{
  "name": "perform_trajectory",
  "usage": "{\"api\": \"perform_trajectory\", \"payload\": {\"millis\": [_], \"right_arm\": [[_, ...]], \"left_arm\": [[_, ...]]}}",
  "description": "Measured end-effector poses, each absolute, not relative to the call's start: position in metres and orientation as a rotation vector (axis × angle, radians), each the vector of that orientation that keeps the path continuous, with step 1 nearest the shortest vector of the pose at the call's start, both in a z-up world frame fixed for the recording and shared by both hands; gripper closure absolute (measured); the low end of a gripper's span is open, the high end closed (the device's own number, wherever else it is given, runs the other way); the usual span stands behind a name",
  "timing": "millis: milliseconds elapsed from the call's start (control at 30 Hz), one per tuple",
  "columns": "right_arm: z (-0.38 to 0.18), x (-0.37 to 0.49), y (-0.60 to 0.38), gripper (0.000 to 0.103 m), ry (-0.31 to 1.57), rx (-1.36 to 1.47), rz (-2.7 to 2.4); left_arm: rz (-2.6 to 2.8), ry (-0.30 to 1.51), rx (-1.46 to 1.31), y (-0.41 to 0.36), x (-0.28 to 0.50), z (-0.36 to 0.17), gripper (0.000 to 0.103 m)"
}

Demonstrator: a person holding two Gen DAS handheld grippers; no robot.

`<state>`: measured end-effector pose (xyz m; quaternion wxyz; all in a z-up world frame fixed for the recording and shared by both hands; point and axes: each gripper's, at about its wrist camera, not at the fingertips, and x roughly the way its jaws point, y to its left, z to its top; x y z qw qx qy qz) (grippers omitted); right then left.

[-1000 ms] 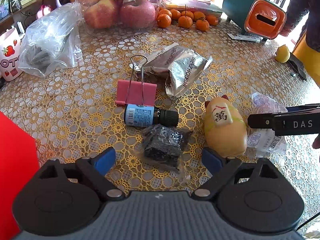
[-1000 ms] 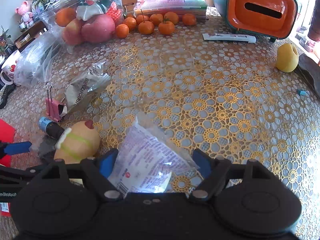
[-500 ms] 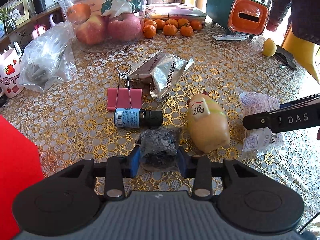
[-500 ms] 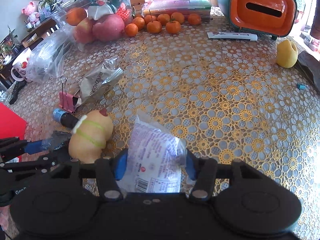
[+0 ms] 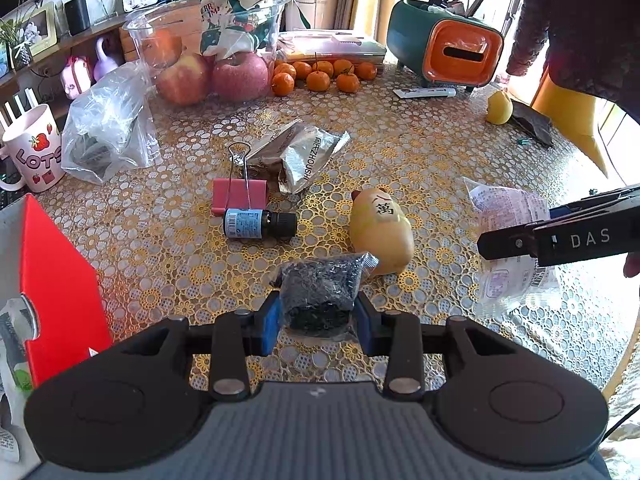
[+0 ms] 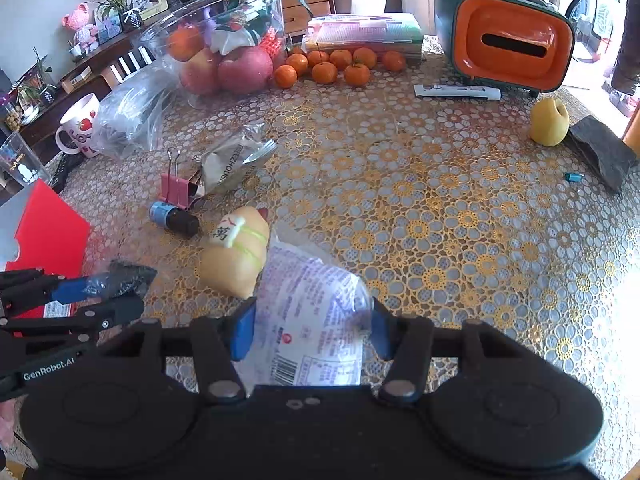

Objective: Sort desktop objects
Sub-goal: 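Carry the dark-item bag and white snack bag over the red box with both grippers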

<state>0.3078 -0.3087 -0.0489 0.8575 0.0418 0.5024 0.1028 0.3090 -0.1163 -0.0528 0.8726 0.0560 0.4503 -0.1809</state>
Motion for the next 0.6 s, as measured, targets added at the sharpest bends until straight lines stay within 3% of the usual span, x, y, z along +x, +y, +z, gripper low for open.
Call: {"api": "perform_trajectory", "payload": {"millis": [600], "right_arm": [[0.011, 0.221, -0.264, 0.048, 1.006, -0.002, 0.352]], "left_arm": [[-0.395, 0.87, 0.092, -0.062, 0.225, 0.008, 0.066]]}}
